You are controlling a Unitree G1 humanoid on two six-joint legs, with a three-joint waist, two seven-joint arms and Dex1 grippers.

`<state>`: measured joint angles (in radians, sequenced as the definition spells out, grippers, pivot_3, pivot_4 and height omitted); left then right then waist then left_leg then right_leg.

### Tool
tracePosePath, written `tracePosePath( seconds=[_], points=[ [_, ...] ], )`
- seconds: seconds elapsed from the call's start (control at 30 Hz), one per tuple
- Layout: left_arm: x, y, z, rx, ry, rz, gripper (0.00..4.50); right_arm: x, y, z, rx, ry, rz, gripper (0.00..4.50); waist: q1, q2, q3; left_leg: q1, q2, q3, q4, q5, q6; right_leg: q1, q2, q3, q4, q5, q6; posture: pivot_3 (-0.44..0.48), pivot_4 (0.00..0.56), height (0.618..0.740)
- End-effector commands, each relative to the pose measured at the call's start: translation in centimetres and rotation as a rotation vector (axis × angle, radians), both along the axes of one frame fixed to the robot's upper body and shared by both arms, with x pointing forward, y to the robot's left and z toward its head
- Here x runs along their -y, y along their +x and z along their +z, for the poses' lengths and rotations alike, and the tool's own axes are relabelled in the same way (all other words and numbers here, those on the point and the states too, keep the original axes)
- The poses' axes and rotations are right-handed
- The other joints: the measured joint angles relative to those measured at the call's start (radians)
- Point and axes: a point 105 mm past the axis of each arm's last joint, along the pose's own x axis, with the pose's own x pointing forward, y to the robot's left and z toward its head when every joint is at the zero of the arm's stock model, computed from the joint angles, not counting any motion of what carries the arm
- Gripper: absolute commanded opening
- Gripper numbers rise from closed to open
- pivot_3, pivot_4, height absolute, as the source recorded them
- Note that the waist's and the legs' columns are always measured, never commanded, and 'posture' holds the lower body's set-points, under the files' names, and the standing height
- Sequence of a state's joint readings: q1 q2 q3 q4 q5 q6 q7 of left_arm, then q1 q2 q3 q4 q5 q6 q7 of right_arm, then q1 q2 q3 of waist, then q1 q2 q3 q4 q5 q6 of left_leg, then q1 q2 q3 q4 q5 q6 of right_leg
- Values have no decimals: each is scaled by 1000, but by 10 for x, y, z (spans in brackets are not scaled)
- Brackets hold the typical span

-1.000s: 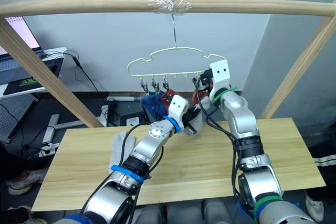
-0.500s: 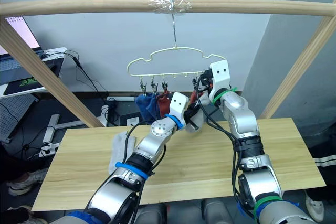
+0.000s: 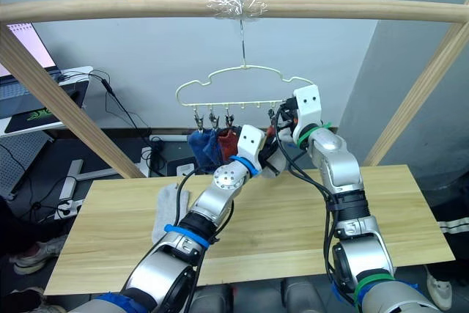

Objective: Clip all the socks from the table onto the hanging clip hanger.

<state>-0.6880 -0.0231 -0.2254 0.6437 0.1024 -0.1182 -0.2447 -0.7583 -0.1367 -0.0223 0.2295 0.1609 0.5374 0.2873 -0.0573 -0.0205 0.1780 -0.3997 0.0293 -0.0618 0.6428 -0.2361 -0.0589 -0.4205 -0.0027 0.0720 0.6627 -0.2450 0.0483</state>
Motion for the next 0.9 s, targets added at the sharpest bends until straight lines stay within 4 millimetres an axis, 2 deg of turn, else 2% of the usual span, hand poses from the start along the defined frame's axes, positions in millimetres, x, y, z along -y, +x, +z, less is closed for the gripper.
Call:
tracePosePath(
  seconds=[0.03,0.23,0.33,0.37,0.4,0.57,0.73,0.9],
  points=[
    [1,4,17,59,-27,15,0,1,-3,14,29,55,5,1746,0,0,0,0,0,0,0,0,0,0,0,0,0,0,0,-39,152,737],
    [6,-1,17,87,-12,-23,0,2,-6,15,26,63,10,3884,0,0,0,0,0,0,0,0,0,0,0,0,0,0,0,-43,151,737],
    [4,-6,13,91,-8,-56,0,-2,-11,13,35,46,33,3884,-3,0,0,0,0,0,0,0,0,0,0,0,0,0,0,-95,138,737],
    [2,-8,11,89,-8,-64,523,-3,-12,12,40,36,41,3928,-5,0,0,0,0,0,0,0,0,0,0,0,0,0,0,-109,137,737],
    [-1,-10,9,91,-4,-73,701,-5,-14,11,47,21,49,3928,-10,0,0,0,0,0,0,0,0,0,0,0,0,0,0,-114,137,737],
    [-11,-19,4,103,38,-108,2238,-3,-23,9,69,-25,71,3928,-31,0,0,0,0,0,0,0,0,0,0,0,0,0,0,-120,132,737],
    [-35,-34,-3,73,115,-167,3671,5,-40,6,121,-111,104,3928,-35,0,0,0,0,0,0,0,0,0,0,0,1,0,0,-116,126,737],
    [-58,-52,-8,10,156,-214,3671,11,-55,8,164,-166,124,3928,-41,0,0,0,0,0,0,0,0,0,0,0,1,0,0,-109,126,737]
  ],
)
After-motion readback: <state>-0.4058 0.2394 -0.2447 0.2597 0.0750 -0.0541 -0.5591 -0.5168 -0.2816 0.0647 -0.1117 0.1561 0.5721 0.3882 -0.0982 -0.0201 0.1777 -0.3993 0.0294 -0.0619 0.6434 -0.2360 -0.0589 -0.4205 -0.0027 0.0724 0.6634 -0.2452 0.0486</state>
